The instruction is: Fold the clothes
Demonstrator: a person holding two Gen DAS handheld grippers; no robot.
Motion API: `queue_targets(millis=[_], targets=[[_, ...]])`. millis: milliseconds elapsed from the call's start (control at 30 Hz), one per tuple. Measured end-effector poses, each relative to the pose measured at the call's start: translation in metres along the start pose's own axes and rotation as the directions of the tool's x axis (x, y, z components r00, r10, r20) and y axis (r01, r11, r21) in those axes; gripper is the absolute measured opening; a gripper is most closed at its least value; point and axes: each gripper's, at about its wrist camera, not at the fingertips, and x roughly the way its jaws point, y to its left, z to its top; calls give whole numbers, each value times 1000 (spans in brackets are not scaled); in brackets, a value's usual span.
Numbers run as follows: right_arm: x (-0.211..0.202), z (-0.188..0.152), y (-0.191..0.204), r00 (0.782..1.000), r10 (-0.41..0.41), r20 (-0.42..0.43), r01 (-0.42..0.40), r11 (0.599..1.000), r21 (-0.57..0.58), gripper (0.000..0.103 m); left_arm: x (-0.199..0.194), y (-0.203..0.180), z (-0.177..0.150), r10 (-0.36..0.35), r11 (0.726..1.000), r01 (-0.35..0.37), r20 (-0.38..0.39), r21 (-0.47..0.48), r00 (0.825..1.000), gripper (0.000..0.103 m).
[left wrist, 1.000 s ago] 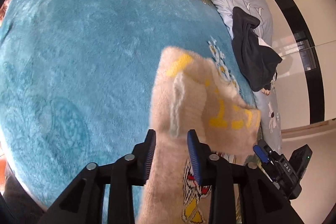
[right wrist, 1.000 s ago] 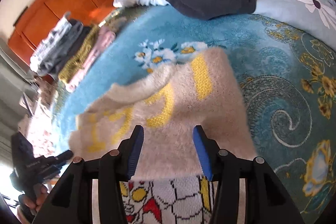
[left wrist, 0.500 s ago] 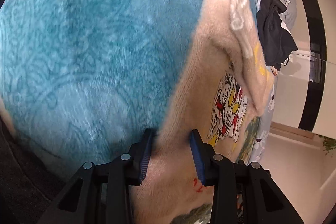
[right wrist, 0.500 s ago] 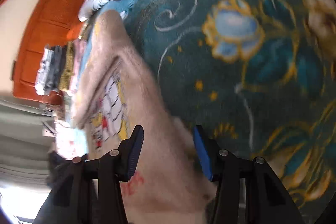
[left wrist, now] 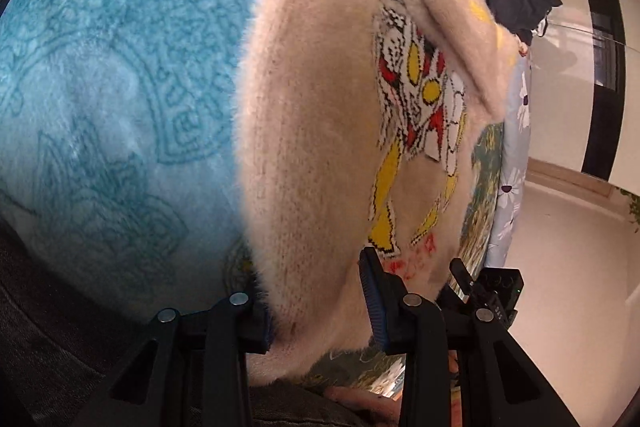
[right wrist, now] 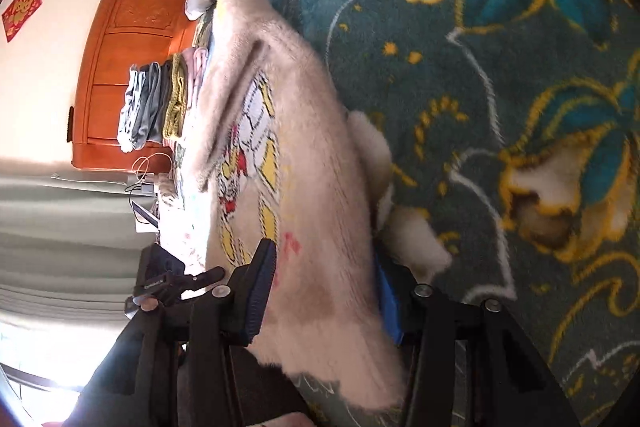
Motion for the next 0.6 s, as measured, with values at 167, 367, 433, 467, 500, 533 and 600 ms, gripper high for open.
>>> queue_targets(millis=[167,367,433,467,500,533,600], targets=[[6,2,-2,999,-2,32,1,1000,28,46,-24,-10,-8,-14,998,8,105,59,994,20],[-5,8,27,998,-13,62,15,999,-31,11,-72,-40,-12,-80,987,41,258,153,963,11],[-24,10,44,994,39,105,-31,997,-76,10,-87,-52,-12,-112,982,62,286,178,952,10],[-33,11,53,991,61,122,-49,994,-102,10,-97,-57,-15,-126,978,71,291,194,948,10],[-43,12,64,988,76,133,-59,990,-131,10,-105,-60,-18,-141,974,82,287,209,948,10],[-52,13,74,986,91,143,-68,985,-160,10,-109,-61,-23,-152,971,93,272,220,950,10],[-68,11,91,984,103,146,-72,976,-206,10,-112,-60,-34,-155,968,100,236,231,959,10]])
